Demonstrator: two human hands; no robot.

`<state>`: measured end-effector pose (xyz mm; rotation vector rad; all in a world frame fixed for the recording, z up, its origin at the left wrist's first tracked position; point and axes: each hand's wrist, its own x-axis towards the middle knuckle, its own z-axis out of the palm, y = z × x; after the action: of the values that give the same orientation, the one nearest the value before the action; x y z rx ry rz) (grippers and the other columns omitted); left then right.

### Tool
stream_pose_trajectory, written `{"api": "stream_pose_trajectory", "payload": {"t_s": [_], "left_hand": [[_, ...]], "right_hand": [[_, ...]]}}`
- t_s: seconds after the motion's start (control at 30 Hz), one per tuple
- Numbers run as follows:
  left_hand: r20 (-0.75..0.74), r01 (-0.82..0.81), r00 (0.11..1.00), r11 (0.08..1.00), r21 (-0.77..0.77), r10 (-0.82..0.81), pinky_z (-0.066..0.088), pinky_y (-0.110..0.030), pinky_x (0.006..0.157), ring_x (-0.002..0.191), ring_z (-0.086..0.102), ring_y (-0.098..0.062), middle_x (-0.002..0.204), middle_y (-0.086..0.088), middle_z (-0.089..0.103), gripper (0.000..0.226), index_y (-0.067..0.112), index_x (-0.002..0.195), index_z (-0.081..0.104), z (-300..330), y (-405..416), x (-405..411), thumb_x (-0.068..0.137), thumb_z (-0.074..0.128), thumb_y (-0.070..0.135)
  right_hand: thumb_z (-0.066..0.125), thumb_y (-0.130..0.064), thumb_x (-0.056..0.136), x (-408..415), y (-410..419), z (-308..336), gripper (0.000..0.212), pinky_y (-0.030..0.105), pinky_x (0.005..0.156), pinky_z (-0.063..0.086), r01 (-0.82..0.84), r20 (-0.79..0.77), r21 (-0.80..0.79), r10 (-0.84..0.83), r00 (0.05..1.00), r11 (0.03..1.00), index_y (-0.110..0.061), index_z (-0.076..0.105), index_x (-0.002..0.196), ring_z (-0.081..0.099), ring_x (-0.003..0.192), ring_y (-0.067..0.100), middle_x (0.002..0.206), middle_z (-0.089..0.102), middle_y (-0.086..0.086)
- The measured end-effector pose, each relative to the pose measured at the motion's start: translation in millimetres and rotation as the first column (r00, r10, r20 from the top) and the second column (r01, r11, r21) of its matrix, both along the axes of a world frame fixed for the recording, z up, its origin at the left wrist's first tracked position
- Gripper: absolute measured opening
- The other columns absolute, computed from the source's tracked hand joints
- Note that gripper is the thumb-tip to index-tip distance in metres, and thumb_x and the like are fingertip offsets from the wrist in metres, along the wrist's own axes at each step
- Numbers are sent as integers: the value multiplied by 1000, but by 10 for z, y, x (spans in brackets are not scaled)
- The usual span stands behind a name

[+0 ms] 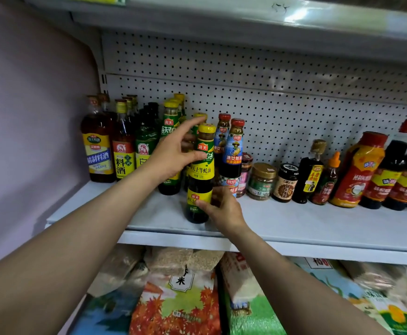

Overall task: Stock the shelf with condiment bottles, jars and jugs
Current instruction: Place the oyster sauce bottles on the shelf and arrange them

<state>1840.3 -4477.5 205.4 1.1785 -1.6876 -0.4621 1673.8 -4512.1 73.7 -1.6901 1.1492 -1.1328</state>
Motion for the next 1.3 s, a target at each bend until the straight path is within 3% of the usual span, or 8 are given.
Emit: {"api": "stream_pose_trajectory", "payload": {"t_s": [0.1,0.2,0.33,0.5,0.57,0.77,1.0,1.3], "left_hand": [[84,-51,995,999,-17,52,46,-27,93,112,58,-9,120,5,62,75,45,136,45,21,-51,-7,77,81,15],[149,-100,983,994,-53,106,36,-11,77,110,54,-6,116,12,59,71,47,129,45,36,-97,-3,76,82,18],[200,-137,968,988,-71,149,36,-26,86,114,51,-13,124,2,54,69,51,125,44,53,-160,22,75,83,24],[234,-206,945,972,-116,228,35,-32,90,112,50,-18,120,3,46,70,54,124,42,28,-236,79,73,83,30],[238,-224,940,968,-115,245,36,-33,93,112,50,-19,121,2,44,70,55,124,41,24,-281,107,73,83,32],[336,-336,866,929,-155,369,35,-45,102,124,44,-29,130,-4,46,72,55,124,40,70,-412,159,70,84,38],[468,-320,749,874,-365,469,33,-42,95,127,36,-25,126,-1,63,70,35,126,45,116,-527,191,68,83,44],[491,-329,709,853,-404,506,37,-42,94,123,37,-28,120,-5,60,73,32,128,46,100,-659,221,67,82,49]], "right_hand": [[84,-26,78,18,-9,-11,45,26,83,55,7,13,-1,-7,1000,1000,-21,52,110,67,98,11,105,69,-4],[83,-25,79,1,-10,-40,42,19,80,54,-17,40,18,16,999,1000,-25,52,108,65,97,3,101,67,-12],[81,-19,82,18,-42,-66,42,17,81,53,-32,82,34,29,996,999,-19,54,114,65,101,6,108,69,-3],[79,-17,83,112,-119,-93,40,8,73,51,-24,101,31,21,995,999,-19,56,115,63,92,-10,104,68,-9],[79,-18,83,156,-159,-93,41,10,76,52,-17,98,28,15,995,999,-17,56,118,64,94,-6,106,68,-7],[79,-20,83,308,-269,-88,49,40,98,53,25,79,23,-27,997,999,-11,56,125,65,109,17,118,69,4],[78,-23,84,387,-332,-81,51,40,100,52,64,93,43,-68,993,997,-12,56,129,64,111,16,121,69,3],[73,-24,89,405,-383,-65,47,34,98,50,71,39,-13,-71,997,997,-14,53,131,61,113,16,125,66,4]]}}
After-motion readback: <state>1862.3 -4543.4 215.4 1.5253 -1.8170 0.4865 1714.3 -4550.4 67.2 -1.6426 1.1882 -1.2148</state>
